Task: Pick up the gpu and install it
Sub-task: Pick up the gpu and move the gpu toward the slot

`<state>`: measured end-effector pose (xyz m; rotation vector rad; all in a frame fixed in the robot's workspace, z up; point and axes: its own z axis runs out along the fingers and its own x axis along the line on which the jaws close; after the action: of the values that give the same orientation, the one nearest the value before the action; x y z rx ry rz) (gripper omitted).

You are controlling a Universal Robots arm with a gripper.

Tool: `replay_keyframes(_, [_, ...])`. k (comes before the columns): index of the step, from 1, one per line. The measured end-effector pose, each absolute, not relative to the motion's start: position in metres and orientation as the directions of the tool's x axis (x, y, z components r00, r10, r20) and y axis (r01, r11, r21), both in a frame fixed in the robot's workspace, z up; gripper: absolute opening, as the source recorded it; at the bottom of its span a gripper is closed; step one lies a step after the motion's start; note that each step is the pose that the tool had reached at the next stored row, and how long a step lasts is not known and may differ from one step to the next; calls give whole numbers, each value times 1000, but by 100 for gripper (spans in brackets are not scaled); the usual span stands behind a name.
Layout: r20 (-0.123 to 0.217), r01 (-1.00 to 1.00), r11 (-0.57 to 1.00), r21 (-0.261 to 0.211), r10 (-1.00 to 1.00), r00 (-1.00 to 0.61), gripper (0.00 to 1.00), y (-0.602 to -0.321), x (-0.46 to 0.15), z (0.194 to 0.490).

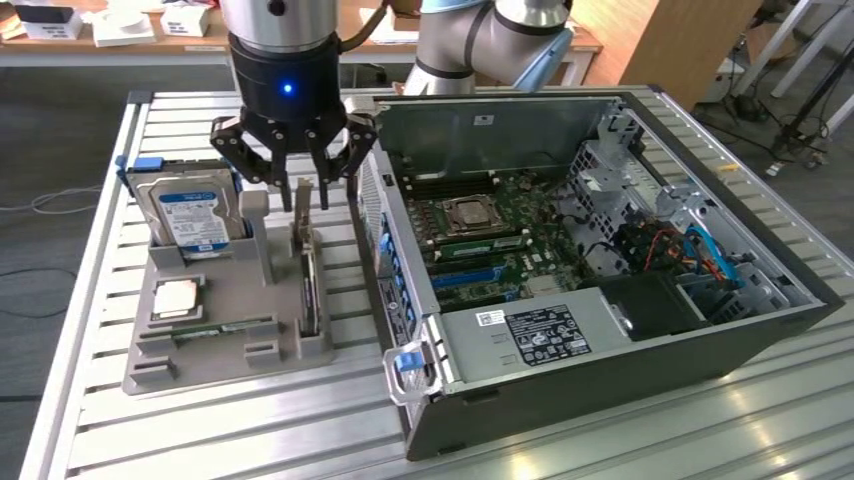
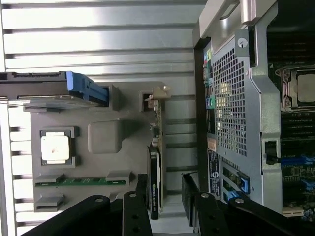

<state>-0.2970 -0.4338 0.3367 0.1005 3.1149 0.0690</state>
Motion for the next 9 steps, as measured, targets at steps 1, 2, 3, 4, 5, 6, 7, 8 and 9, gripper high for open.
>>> replay_keyframes(1, [-23, 64, 997, 45, 65, -998, 42, -434, -297, 337])
replay_keyframes(2, [-23, 64, 997, 45, 65, -998, 42, -434, -297, 337])
replay_keyframes(3, [-23, 64, 997, 45, 65, -998, 42, -434, -297, 336])
replay_keyframes(4, [-23, 64, 997, 45, 65, -998, 42, -434, -297, 334])
replay_keyframes(5, [-23, 64, 997, 45, 65, -998, 42, -434, -297, 333])
replay_keyframes(6, [-23, 63, 997, 45, 64, -998, 42, -434, -297, 331])
replay_keyframes(7, [-23, 63, 997, 45, 64, -998, 42, -434, -297, 329])
replay_keyframes(8, [-23, 63, 997, 45, 64, -998, 42, -434, -297, 327])
replay_keyframes(9, [-23, 63, 997, 45, 64, -998, 42, -434, -297, 325])
